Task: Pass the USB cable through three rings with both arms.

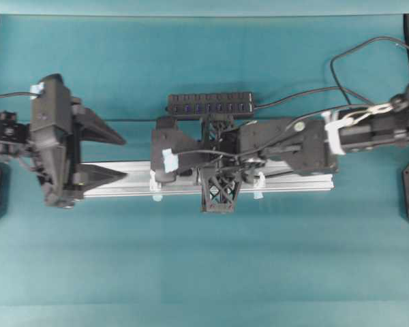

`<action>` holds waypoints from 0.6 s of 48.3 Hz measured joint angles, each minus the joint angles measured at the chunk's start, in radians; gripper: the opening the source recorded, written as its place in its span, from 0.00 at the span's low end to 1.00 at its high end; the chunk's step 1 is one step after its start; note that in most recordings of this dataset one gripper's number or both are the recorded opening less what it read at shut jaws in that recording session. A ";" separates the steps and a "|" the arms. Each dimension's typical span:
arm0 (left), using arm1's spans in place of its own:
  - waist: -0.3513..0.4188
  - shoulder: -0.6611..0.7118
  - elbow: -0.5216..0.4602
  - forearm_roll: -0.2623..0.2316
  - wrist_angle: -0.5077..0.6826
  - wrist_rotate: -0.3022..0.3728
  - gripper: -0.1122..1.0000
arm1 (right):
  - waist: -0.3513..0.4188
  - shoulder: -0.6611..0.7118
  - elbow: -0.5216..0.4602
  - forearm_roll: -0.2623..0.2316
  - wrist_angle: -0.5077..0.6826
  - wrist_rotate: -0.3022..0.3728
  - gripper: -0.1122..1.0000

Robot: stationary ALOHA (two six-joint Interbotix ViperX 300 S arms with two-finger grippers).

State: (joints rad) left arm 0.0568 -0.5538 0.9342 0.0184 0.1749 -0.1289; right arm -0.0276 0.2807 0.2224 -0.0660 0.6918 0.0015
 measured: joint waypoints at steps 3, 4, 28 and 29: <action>0.006 -0.029 0.005 0.000 0.020 -0.002 0.82 | 0.005 0.012 -0.011 0.003 0.005 0.000 0.03; 0.009 -0.041 0.006 0.000 0.026 0.000 0.82 | 0.006 0.017 -0.012 0.005 0.005 0.000 0.03; 0.025 -0.321 0.066 0.002 0.190 0.000 0.81 | 0.006 0.080 -0.069 0.012 0.005 0.000 0.03; 0.025 -0.325 0.067 0.002 0.196 -0.002 0.81 | 0.006 0.083 -0.071 0.012 0.003 0.000 0.03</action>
State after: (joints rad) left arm 0.0813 -0.8790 1.0017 0.0199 0.3712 -0.1304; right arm -0.0215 0.3636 0.1519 -0.0537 0.6949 0.0015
